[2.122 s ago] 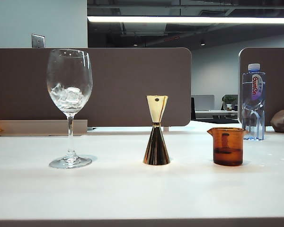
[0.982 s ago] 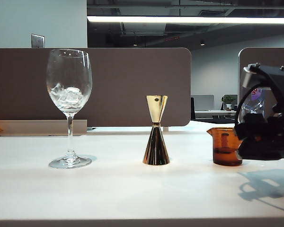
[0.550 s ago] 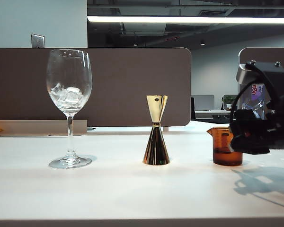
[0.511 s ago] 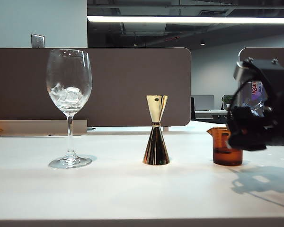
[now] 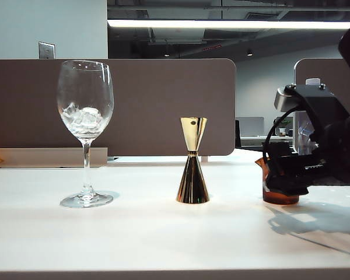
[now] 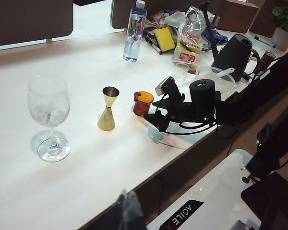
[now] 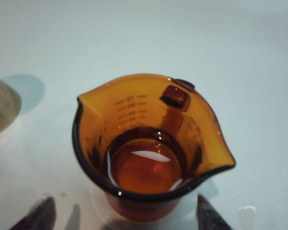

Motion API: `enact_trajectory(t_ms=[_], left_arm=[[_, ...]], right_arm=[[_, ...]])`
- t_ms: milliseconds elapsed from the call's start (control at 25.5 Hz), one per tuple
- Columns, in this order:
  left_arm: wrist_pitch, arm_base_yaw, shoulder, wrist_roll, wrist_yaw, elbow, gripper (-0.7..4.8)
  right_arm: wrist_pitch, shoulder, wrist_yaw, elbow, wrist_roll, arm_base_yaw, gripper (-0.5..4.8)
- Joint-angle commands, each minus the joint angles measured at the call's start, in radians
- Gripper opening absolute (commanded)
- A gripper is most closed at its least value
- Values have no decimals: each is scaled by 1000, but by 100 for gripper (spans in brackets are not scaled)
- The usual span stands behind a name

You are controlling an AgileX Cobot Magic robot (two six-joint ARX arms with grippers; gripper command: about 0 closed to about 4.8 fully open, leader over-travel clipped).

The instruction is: Pick up the small amber measuring cup and pour the water in it into the jigger, then pick up the jigger and pour the water in it into the wine glass.

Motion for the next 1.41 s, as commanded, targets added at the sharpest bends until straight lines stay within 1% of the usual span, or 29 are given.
enact_trajectory(t_ms=[39,118,236,354,393,511,943,1218,1415], left_arm=[[-4,1,1,1,2,3,-2],[-4,1,1,1,2,3,-2],[-4,1,1,1,2,3,-2],[-4,1,1,1,2,3,-2],[-4,1,1,1,2,3,-2],[-4,1,1,1,2,3,-2],[-4,1,1,1,3,3,-2],[-4,1,1,1,2,3,-2],[-4,1,1,1,2,3,-2]], right_arm=[[26,34,1,34,-2,2,380],[26,63,1,62,0,2,380],[26,99,5,100,52,-18,380],[27,108,4,114,64,-31,380],[35,111,23,115,71,-33,379],[42,131,19,122,77,-48,379],[44,196,19,180,83,-48,378],[43,218,20,196,119,-49,377],[40,218,19,196,134,-69,373]])
